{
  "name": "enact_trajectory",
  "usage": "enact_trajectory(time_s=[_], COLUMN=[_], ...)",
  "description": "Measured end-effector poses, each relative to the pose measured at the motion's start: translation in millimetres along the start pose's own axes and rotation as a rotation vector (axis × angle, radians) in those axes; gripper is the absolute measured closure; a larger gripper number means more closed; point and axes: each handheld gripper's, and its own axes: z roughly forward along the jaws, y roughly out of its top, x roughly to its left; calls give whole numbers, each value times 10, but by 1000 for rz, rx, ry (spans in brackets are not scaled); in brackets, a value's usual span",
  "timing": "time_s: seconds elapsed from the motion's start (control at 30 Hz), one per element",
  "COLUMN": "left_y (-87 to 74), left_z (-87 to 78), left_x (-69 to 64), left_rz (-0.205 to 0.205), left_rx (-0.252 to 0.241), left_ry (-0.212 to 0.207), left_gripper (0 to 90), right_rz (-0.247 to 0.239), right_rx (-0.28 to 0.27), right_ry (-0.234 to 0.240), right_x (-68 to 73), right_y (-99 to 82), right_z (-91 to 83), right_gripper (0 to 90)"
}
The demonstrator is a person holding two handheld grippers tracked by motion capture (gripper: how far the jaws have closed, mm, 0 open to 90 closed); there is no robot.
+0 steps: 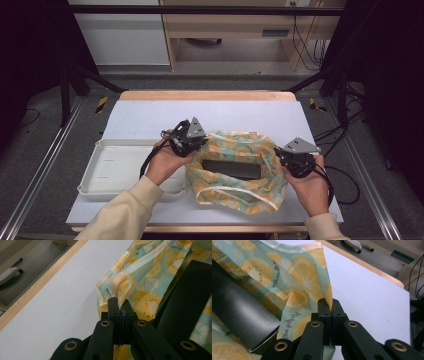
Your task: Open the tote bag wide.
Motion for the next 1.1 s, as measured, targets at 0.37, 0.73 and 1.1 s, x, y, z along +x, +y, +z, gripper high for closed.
enact_trajectory(time_s=[0.37, 0.73, 1.1], left_y=[-179, -275, -278], left_z=[314, 361, 300], left_x=[65, 64, 86], left_rz=[-35, -60, -70], left_rx=[66, 85, 75], left_ry=[-6, -18, -15], left_gripper=[900, 900, 900], right_rz=[-3, 35, 22], right_rx=[53, 74, -14], right_ry=[33, 39, 50], right_x=[-24, -18, 48], right_y=[-155, -186, 32], right_z=[381, 455, 172], right_gripper=[896, 629, 386])
